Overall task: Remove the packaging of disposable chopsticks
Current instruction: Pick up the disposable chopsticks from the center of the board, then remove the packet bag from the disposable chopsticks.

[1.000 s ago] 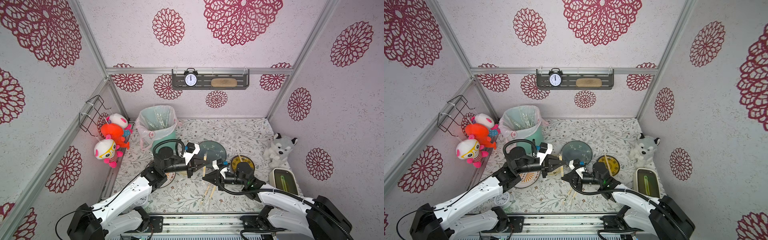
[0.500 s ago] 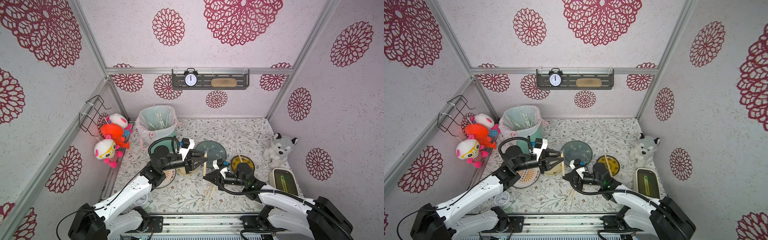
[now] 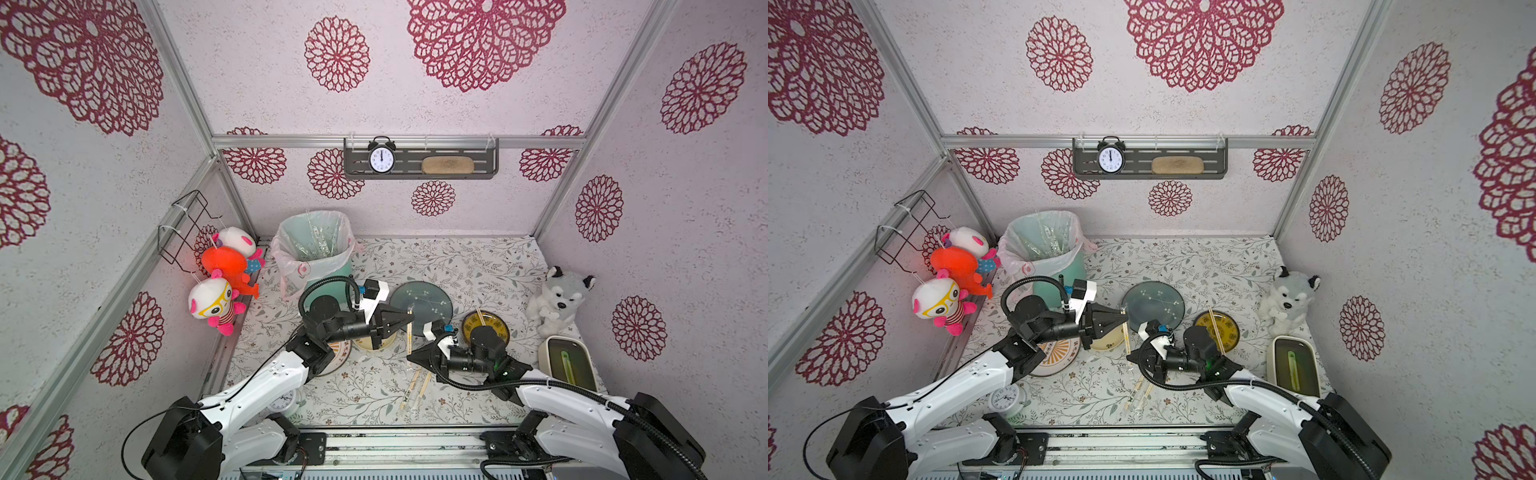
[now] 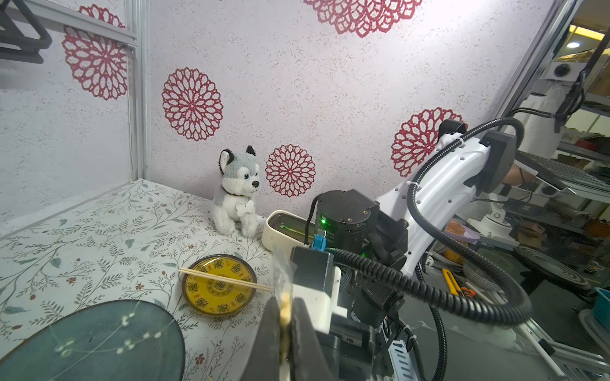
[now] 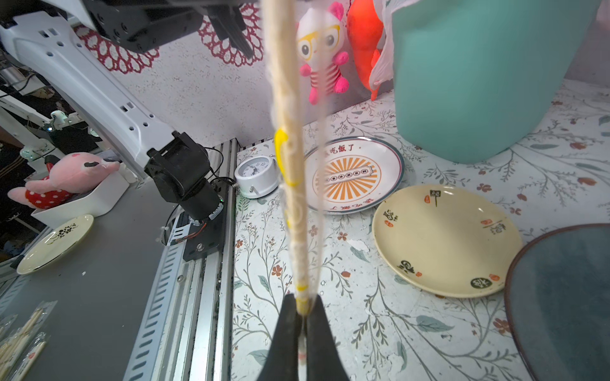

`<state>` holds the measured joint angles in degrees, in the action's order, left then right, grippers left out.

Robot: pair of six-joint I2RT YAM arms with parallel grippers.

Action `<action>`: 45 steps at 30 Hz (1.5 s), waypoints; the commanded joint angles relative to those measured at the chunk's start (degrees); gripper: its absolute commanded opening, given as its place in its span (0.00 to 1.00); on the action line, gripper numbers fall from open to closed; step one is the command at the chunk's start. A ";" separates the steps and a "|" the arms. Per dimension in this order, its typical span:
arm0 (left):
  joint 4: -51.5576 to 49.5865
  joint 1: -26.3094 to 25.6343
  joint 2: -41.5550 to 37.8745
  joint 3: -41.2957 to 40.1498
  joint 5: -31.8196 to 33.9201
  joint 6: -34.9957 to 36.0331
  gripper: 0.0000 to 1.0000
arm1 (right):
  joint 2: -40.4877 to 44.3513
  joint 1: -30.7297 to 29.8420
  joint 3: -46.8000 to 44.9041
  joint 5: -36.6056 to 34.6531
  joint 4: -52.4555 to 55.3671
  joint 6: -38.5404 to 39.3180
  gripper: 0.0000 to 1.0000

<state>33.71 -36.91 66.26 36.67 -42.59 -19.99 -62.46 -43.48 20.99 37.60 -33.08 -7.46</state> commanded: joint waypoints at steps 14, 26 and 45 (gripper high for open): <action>2.14 -5.10 1.33 -10.32 5.61 1.74 0.08 | 4.71 -0.02 3.52 -5.99 -2.80 1.09 0.00; 1.42 -7.39 3.20 -13.81 6.41 5.75 0.14 | -0.01 -0.02 4.54 -6.87 -5.30 1.74 0.00; -13.19 -5.65 -9.63 -1.94 12.59 10.68 0.62 | -2.50 -2.93 4.49 -7.91 -0.85 2.45 0.00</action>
<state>26.15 -43.05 58.06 32.16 -32.47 -12.34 -64.73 -45.39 23.24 31.05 -33.10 -5.78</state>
